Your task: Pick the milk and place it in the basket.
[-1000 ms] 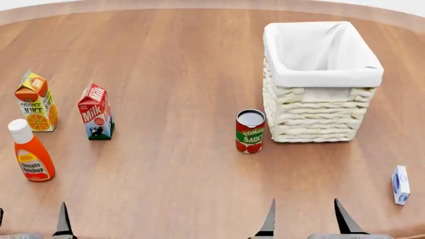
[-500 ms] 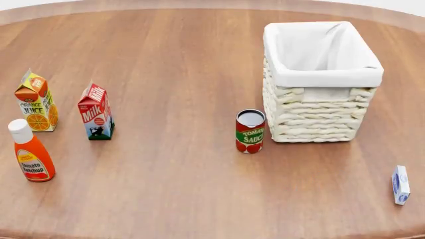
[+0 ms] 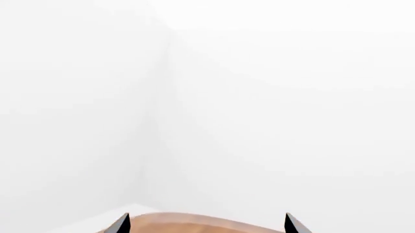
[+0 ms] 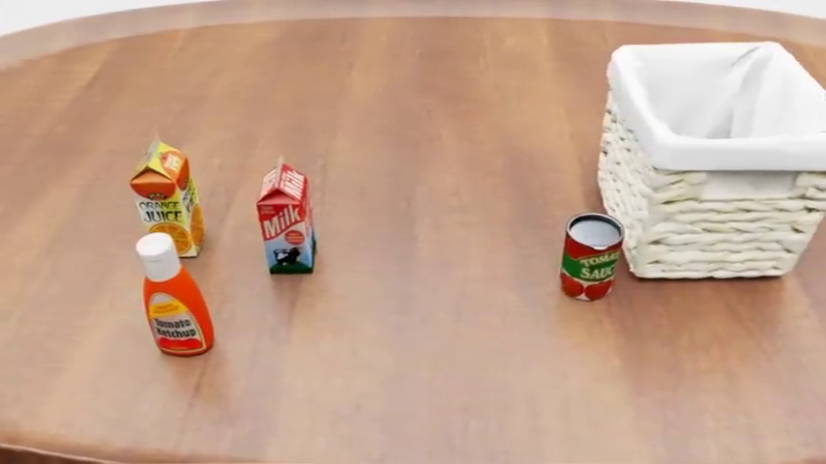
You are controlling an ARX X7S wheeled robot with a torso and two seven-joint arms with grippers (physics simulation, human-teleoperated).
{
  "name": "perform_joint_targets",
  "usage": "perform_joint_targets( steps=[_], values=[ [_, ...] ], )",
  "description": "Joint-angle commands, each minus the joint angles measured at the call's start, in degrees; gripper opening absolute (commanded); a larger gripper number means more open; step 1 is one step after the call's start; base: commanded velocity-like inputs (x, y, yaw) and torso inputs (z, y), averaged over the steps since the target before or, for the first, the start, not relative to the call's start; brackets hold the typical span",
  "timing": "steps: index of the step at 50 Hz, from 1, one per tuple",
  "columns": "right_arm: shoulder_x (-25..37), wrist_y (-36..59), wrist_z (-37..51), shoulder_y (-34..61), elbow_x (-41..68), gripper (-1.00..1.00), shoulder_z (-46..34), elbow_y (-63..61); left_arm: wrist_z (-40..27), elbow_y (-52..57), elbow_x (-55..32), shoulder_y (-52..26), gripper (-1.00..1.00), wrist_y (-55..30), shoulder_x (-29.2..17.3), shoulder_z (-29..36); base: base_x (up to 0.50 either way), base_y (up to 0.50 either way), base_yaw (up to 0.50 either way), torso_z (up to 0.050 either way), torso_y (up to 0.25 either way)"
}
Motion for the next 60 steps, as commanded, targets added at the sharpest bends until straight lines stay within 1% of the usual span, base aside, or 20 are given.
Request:
perform_joint_targets(
  steps=[1,9,20,26,27,28,60],
  values=[
    [0.1,0.6,-0.8,0.9,-2.3,1.0,-1.3,0.4,1.3,0.4,1.0,0.3,1.0,0.2,0.8,-1.3,0.0,0.5,0.0,0.0,0.0],
    [0.4,1.0,-0.8,1.5,-2.3,1.0,-2.3,0.4,1.2,0.3,1.2,0.4,1.0,0.2,0.7,-1.1,0.0,0.46,0.0,0.0,0.0],
    [0.7,2.2,0.4,2.5,-3.0,1.0,-3.2,0.8,1.2,-0.1,1.5,0.4,1.0,0.5,0.6,-0.8,0.0,0.01,0.0,0.0,0.0],
    [0.9,2.1,-0.4,2.1,-2.8,1.0,-3.0,0.3,1.1,-0.2,1.4,0.4,1.0,0.5,0.5,-0.8,0.0,0.0,0.0,0.0,0.0],
    [-0.1,-0.3,-4.0,1.6,-4.0,1.0,-3.7,0.1,1.1,-0.2,1.4,0.4,1.0,0.5,0.5,-0.8,0.04,0.0,0.0,0.0,0.0],
    [-0.1,0.6,-2.6,1.5,-4.1,1.0,-3.3,-0.2,1.0,-0.2,1.6,0.4,1.0,0.5,0.4,-0.7,0.24,0.0,0.0,0.0,0.0],
    [1.1,0.2,-2.9,1.1,-4.9,1.0,-4.7,0.1,1.0,-0.5,1.4,0.8,1.0,1.2,0.2,-0.6,0.5,0.0,0.0,0.0,0.0]
  ],
)
